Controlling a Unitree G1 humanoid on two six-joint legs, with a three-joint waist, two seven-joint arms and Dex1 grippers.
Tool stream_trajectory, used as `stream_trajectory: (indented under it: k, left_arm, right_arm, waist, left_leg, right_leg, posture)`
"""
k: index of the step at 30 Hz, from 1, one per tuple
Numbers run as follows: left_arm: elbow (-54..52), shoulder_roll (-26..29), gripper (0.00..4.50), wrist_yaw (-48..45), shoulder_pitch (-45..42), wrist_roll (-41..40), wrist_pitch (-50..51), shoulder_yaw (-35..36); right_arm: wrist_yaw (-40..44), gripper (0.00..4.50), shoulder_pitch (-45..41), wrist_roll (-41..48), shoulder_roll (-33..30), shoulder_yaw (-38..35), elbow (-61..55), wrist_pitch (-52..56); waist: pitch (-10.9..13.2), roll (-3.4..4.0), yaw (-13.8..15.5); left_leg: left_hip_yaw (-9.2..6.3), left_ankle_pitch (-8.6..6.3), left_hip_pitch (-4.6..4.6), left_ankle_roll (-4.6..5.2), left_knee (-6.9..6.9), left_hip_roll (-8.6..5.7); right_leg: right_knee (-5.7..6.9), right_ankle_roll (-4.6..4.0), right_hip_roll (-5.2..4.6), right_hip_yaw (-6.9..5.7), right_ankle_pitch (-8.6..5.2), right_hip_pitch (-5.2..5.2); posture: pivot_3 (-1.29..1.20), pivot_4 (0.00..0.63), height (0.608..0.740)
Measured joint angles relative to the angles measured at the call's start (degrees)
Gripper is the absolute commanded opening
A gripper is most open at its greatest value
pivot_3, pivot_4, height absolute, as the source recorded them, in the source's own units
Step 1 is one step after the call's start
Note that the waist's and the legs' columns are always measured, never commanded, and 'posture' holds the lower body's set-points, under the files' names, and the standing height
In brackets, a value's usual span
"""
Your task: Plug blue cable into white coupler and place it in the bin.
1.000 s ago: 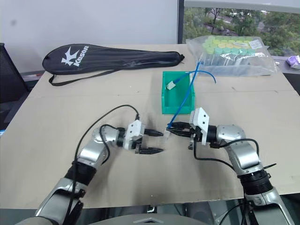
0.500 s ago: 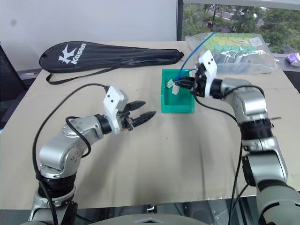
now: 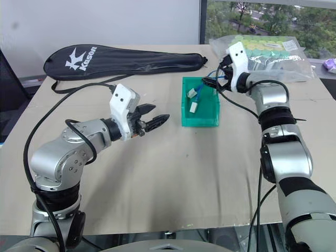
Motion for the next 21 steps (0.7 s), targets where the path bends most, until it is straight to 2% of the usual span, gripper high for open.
stream_trajectory:
  k: [3,7,11,14,16,21]
  left_arm:
    - [-1.3,0.4,3.32,-0.1,1.7,-0.7,-0.9,0.2]
    - [-3.6,0.9,3.32,-0.7,12.7,0.7,-8.7,0.2]
    - [-4.3,1.3,4.48,-2.3,26.4,3.9,-19.8,1.0]
    - [-5.3,0.8,4.48,-5.3,39.9,6.0,-31.0,2.6]
    - [-5.2,0.3,4.48,-6.6,44.7,7.5,-36.3,2.5]
    - [-2.3,-1.4,4.48,-8.0,53.9,10.1,-46.4,2.1]
  right_arm:
    - [4.1,4.46,9.6,3.4,-4.3,-2.4,-12.3,2.9]
    - [9.5,4.46,31.9,10.7,-8.2,-6.8,-33.8,6.4]
    - [10.2,4.5,48.1,11.2,-9.4,-8.7,-42.8,3.4]
    - [10.0,4.5,61.1,13.0,-7.3,-11.2,-47.9,0.7]
    - [9.8,4.5,64.7,12.8,-6.2,-11.2,-48.3,-1.8]
    - [10.0,4.5,69.2,11.4,-4.6,-11.8,-46.5,-11.0]
  waist:
    - [0.0,-0.01,0.2]
    - [0.0,0.0,0.5]
    - [0.0,0.03,0.4]
    - [0.0,0.03,0.5]
    - [0.0,0.09,0.6]
    - [-0.1,-0.02,0.6]
  left_leg:
    - [0.01,0.0,-0.02,0.0,-0.07,-0.01]
    - [0.07,0.0,0.06,-0.01,-0.44,0.0]
    - [0.05,-0.1,0.2,0.16,-0.58,0.05]
    - [0.04,-0.12,0.23,0.19,-0.57,0.08]
    - [0.12,-0.03,0.26,0.1,-0.5,0.03]
    - [0.34,-0.03,0.53,0.1,-0.43,-0.01]
  right_leg:
    - [-0.21,0.02,-0.06,0.03,0.01,0.06]
    - [-0.41,0.05,-0.16,0.12,0.0,0.05]
    - [-0.35,0.02,-0.09,0.11,-0.01,0.04]
    - [-0.36,-0.01,-0.1,0.1,-0.03,0.08]
    - [-0.37,-0.3,-0.11,0.08,-0.09,0.06]
    - [-0.37,-0.28,-0.22,0.22,-0.03,0.15]
  posture:
    - [0.0,0.15,0.74]
    - [0.0,0.15,0.74]
    - [0.0,0.15,0.74]
    - [0.0,0.15,0.74]
    - [0.0,0.15,0.74]
    - [0.0,0.15,0.74]
